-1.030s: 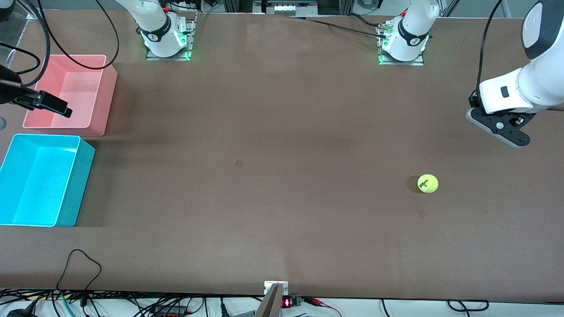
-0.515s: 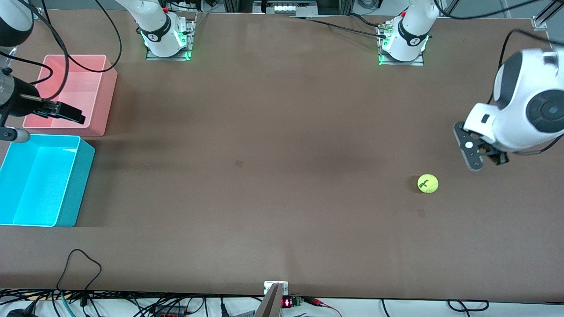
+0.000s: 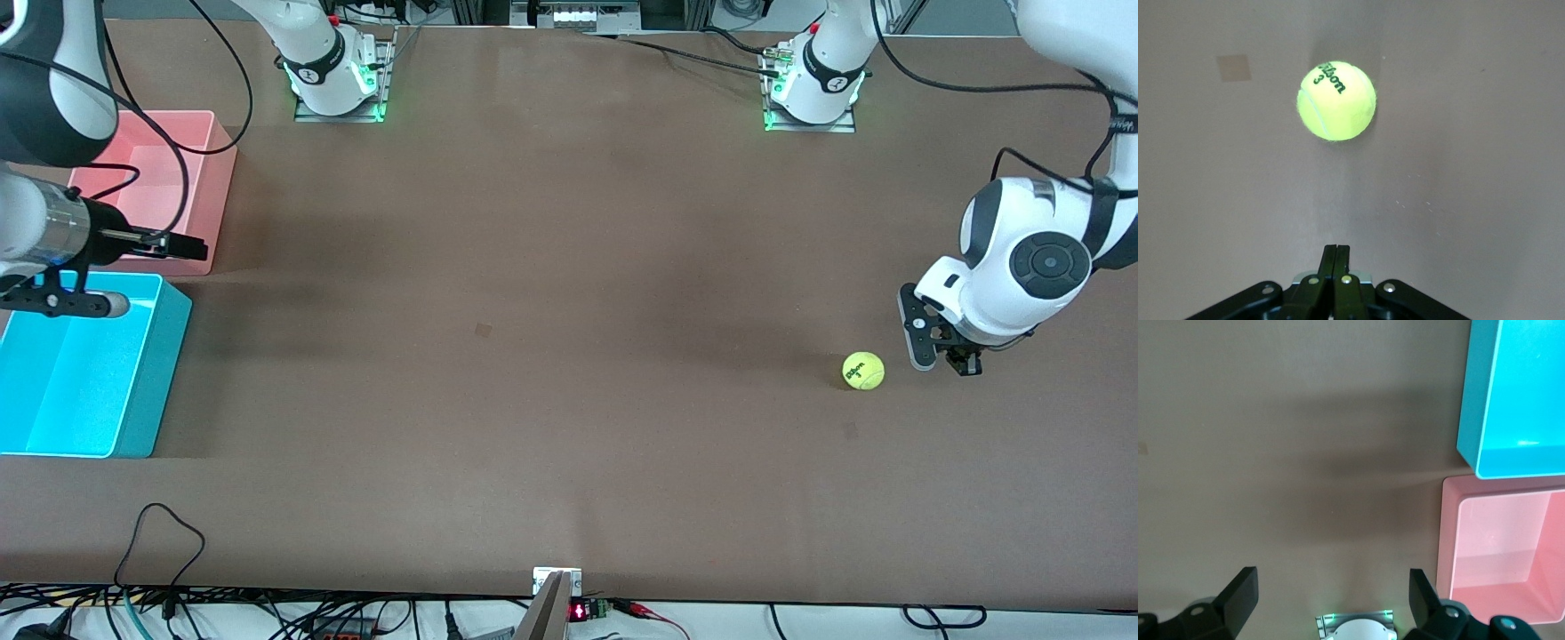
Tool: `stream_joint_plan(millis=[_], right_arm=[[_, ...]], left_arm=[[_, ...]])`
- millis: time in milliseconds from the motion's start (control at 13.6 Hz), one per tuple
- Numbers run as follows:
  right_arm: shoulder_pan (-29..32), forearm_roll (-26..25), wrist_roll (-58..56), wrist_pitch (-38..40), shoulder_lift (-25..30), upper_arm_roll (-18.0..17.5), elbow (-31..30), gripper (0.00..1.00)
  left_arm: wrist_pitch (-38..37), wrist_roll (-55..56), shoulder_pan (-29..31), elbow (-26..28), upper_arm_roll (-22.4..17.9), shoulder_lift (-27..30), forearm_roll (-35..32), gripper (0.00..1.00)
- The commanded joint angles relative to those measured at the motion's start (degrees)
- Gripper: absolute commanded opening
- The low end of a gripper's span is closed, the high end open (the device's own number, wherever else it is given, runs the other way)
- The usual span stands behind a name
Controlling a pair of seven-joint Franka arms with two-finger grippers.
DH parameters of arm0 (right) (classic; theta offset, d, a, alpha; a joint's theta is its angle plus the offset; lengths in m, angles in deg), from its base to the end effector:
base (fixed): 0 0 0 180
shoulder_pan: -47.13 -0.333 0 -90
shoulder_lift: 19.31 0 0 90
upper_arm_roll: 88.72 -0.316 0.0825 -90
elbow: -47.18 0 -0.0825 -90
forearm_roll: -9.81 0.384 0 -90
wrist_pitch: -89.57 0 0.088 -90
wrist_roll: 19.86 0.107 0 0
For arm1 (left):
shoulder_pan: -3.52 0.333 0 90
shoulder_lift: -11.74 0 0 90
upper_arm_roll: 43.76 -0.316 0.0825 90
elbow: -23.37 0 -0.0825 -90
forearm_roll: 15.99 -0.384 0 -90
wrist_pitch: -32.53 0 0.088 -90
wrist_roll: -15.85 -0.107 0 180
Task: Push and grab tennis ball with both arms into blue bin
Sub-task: 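Lower the left gripper beside the tennis ball while the right gripper moves down, then push the tennis ball with the left gripper toward the right gripper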
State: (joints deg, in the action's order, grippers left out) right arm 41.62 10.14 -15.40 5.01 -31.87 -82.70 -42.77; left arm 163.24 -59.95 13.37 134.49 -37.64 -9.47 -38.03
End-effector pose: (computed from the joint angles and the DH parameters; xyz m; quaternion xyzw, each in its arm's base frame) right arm 0.5926 0.0005 0.4926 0.9869 -0.0435 -0.1550 0.0139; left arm 0.6147 0.0519 0.2929 -0.7236 0.6788 0.0879 0.0885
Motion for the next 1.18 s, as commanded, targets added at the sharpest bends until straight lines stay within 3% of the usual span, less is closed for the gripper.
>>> stream_joint_plan(millis=[0, 147, 515, 736, 1104], right_arm=[[-0.46, 0.81, -0.58, -2.34, 4.54, 0.04, -7.49, 1.0], [-0.64, 0.81, -0.58, -8.83, 9.19, 0.04, -15.74, 1.0], [-0.64, 0.55, -0.67, -19.21, 16.85, 0.04, -30.88, 1.0], [-0.73, 0.02, -0.67, -21.08, 18.1, -0.39, -33.71, 1.0], [-0.73, 0.02, -0.85, -20.73, 18.01, -0.48, -33.72, 1.0]], left_arm=[[7.51, -2.34, 3.24, 2.69, 0.65, -2.96, -0.99, 0.0], [13.75, -2.34, 3.6, 5.5, 0.65, -4.1, -0.99, 0.0], [16.41, -1.2, 2.29, 5.25, 1.53, -6.3, -0.9, 0.0], [18.35, 3.87, 0.71, 5.16, 3.45, -8.76, -0.9, 0.0], [16.69, 23.04, -7.28, 0.52, 11.64, -9.12, -0.64, 0.0]])
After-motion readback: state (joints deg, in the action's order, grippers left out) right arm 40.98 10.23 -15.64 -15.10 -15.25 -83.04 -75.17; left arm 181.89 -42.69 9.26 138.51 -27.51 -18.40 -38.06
